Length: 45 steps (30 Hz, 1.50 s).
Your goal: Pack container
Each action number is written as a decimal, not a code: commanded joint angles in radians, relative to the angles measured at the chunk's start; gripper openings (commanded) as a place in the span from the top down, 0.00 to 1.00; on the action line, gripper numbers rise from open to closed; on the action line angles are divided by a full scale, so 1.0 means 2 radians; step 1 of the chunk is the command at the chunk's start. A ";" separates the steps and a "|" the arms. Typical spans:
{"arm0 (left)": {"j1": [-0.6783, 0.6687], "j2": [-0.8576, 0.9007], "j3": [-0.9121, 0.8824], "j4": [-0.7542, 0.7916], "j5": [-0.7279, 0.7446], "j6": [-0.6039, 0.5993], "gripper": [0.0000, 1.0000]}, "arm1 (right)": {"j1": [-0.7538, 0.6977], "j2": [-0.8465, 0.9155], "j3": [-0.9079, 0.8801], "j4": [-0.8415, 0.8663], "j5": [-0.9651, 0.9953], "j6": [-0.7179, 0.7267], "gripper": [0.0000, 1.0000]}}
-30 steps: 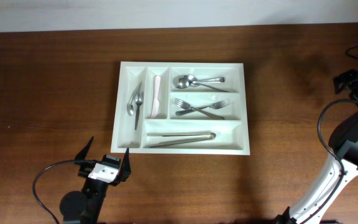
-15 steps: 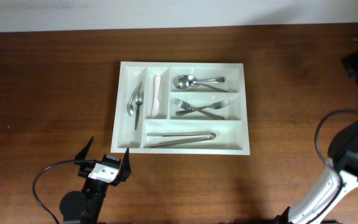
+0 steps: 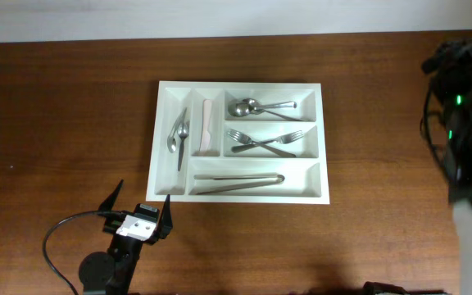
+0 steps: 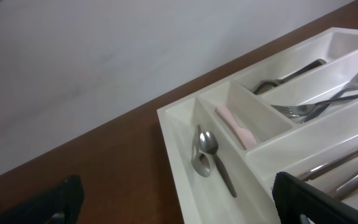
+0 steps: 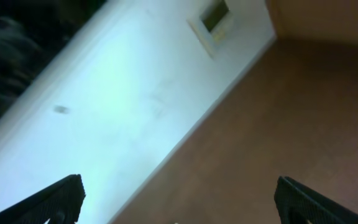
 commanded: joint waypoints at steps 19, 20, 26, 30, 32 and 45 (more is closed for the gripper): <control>0.002 -0.004 -0.005 0.002 -0.002 -0.007 0.01 | 0.103 -0.465 -0.440 0.215 0.042 -0.124 0.00; 0.002 -0.004 -0.005 0.002 -0.002 -0.006 0.01 | 0.103 -0.475 -0.457 0.231 0.041 -0.132 0.01; 0.002 -0.004 -0.005 0.002 -0.002 -0.007 0.01 | 0.104 -0.509 -0.513 0.289 0.039 -0.146 0.01; 0.002 -0.004 -0.005 0.002 -0.002 -0.007 0.01 | 0.104 -0.531 -0.532 0.306 -0.019 -0.235 0.01; 0.002 -0.004 -0.005 0.002 -0.002 -0.007 0.01 | 0.104 -0.546 -0.543 0.306 -0.060 -0.302 0.01; 0.002 -0.004 -0.005 0.002 -0.002 -0.007 0.01 | 0.104 -0.569 -0.651 0.364 -0.066 -0.298 0.01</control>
